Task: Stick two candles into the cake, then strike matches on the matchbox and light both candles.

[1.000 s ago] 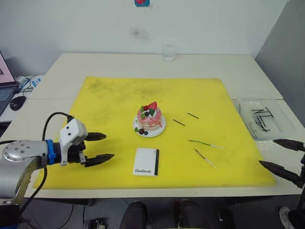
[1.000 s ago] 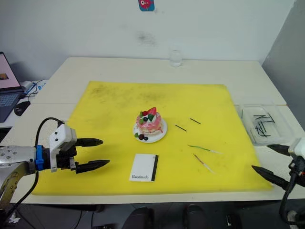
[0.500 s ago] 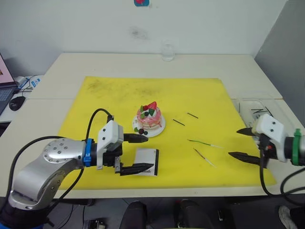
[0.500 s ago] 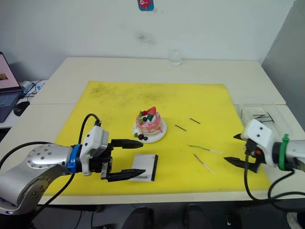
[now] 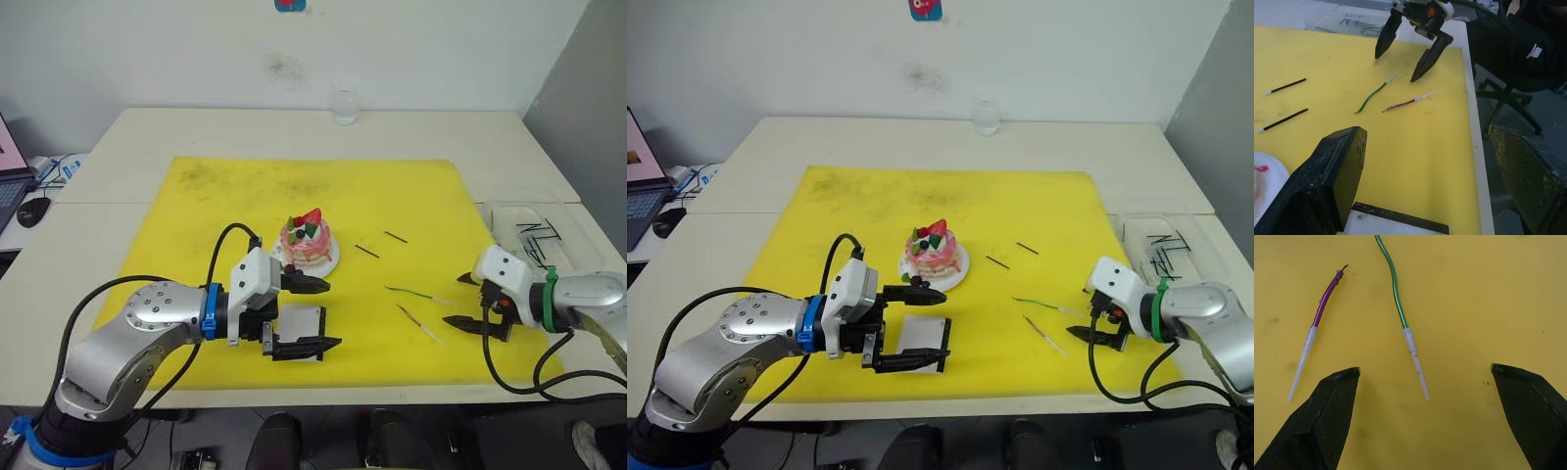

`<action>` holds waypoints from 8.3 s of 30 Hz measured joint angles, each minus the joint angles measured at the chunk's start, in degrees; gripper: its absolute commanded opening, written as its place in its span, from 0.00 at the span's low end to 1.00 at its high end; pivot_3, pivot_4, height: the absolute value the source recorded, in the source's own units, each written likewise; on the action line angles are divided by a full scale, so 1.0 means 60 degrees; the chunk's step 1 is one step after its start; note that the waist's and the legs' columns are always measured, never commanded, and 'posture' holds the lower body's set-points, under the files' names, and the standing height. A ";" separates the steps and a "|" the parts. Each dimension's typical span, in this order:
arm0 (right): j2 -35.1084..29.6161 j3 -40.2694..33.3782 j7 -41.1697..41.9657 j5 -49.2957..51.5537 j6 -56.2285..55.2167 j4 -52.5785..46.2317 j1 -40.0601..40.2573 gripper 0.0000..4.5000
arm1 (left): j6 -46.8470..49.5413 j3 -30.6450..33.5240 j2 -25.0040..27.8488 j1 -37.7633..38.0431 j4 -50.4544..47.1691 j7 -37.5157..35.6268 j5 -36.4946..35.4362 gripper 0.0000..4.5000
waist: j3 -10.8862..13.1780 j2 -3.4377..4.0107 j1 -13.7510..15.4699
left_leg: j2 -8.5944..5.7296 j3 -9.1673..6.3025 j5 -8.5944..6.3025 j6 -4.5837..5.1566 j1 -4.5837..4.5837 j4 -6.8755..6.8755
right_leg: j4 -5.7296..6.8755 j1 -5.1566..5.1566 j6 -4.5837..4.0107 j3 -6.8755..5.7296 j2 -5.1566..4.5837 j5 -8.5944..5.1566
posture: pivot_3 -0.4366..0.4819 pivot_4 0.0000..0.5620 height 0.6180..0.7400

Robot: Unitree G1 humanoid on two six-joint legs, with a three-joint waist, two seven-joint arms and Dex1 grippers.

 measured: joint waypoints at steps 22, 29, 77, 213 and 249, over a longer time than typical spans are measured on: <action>0.0226 0.0266 0.0195 -0.0061 0.0741 0.0233 -0.0444 0.00 | 0.0157 0.0028 -0.0227 0.0340 0.0024 0.0836 0.0039 1.00 | 0.0000 0.0000 -0.0001 | 0.0005 -0.0001 0.0000 0.0000 0.0001 0.0008 | 0.0002 0.0002 0.0004 0.0008 0.0002 0.0003 | 0.48 0.27 0.96; 0.0286 -0.1433 0.0221 0.1353 0.1885 -0.0167 -0.0853 0.00 | 0.1228 0.1141 -0.0256 0.0661 0.0594 0.1668 -0.0687 1.00 | 0.0000 0.0000 0.0000 | 0.0005 -0.0006 0.0000 0.0000 -0.0001 0.0007 | 0.0003 0.0002 0.0004 0.0002 0.0004 0.0003 | 0.48 0.27 0.96; 0.3066 -0.2198 -0.5789 1.1516 0.4706 -0.0994 -0.3165 0.00 | 0.3076 0.1187 -0.3545 -0.1486 0.2043 0.5312 -0.7475 0.00 | 0.0001 -0.0001 -0.0008 | -0.0006 -0.0013 0.0000 0.0001 -0.0069 0.0030 | 0.0000 -0.0049 0.0013 0.0017 0.0041 0.0014 | 0.48 0.27 0.96; 0.3730 0.1543 -0.2499 0.2370 0.1927 -0.1682 -0.4428 1.00 | -0.1323 0.1985 -0.2054 -0.1963 0.5090 0.1629 0.0702 0.00 | 0.0009 -0.0018 -0.0024 | 0.0017 -0.0010 0.0001 0.0004 -0.0225 0.0133 | 0.0023 -0.0187 0.0020 0.0016 0.0047 0.0070 | 0.48 0.27 0.96; 0.3734 0.1612 -0.2285 0.2106 0.2036 -0.1937 -0.4224 1.00 | -0.2970 0.1467 -0.2631 -0.1964 0.6018 0.1419 0.1908 0.00 | 0.0009 -0.0019 -0.0019 | 0.0015 -0.0012 0.0003 0.0006 -0.0222 0.0139 | 0.0021 -0.0180 0.0022 0.0017 0.0051 0.0082 | 0.48 0.27 0.96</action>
